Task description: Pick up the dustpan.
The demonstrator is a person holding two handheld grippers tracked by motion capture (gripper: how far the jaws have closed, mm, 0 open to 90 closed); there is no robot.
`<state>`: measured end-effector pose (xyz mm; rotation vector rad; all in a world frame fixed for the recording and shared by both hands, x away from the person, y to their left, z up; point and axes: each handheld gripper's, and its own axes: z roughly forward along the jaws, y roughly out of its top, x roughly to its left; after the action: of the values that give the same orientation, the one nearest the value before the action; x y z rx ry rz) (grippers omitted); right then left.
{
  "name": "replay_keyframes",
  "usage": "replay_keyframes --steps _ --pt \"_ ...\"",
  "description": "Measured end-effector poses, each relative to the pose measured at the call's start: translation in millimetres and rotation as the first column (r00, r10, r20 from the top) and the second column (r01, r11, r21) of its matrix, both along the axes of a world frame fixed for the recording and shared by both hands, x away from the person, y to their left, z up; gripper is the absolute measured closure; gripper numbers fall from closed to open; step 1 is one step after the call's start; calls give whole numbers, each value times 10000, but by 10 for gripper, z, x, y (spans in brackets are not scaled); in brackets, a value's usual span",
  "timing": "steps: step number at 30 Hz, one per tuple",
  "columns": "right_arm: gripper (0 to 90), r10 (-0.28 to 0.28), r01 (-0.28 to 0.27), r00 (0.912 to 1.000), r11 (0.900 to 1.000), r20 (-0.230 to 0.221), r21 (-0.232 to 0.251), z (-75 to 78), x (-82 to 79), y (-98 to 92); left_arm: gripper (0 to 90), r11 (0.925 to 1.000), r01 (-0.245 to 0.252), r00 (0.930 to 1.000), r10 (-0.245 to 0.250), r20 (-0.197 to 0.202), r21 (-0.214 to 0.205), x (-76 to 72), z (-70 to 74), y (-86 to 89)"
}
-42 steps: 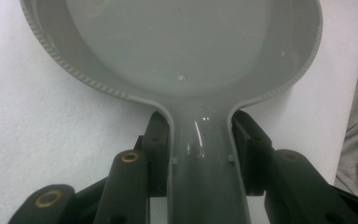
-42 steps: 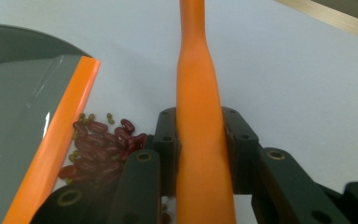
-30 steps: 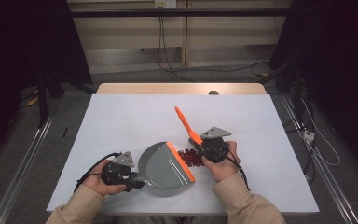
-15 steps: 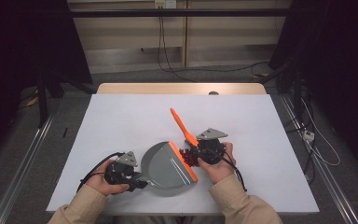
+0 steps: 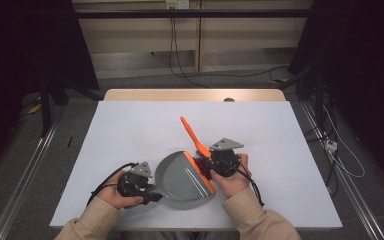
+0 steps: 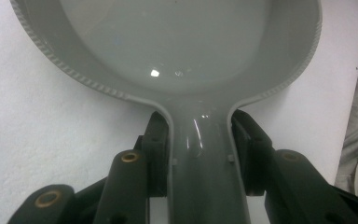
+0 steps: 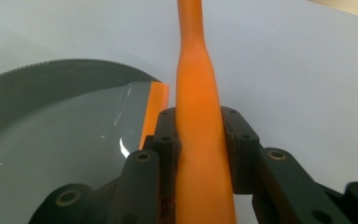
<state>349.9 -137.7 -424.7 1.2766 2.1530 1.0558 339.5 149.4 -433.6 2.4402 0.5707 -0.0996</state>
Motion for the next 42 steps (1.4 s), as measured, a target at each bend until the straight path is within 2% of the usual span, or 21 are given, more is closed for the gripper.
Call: replay_keyframes --steps 7,20,26,28,32,34,35,38,42 --pt "707 67 -64 9999 9995 -76 300 -6 -4 30 629 10000 -85 9999 85 -102 -35 5 -4 -39" --pt "705 120 -120 9999 9985 5 531 -17 -22 137 629 9999 -171 9998 171 -138 -15 7 -4 -49" --pt "706 409 -415 9991 9980 132 484 13 -45 214 629 9997 -190 9997 188 -167 -132 9 -7 -44" --pt "708 479 -487 9988 9959 127 764 44 -49 238 629 9996 -225 9996 222 -181 -149 7 -9 -43" --pt "713 1001 -1000 9950 9903 43 963 75 -66 352 629 9996 -253 9995 251 -170 -140 5 -15 -39" --pt "713 1137 -1136 9935 9859 66 1226 84 -62 375 629 9995 -258 9995 254 -201 -199 8 -21 -33" --pt "713 1138 -1138 9935 9845 77 1337 96 -54 373 629 9995 -266 9995 263 -183 -172 9 -20 -32" --pt "713 1059 -1091 9938 9864 326 1226 151 -29 331 629 9997 -216 9996 214 -166 -123 14 -17 -23" --pt "713 673 -719 9966 9918 471 1057 195 27 175 629 9998 -139 9998 137 -158 -108 15 -17 -19"
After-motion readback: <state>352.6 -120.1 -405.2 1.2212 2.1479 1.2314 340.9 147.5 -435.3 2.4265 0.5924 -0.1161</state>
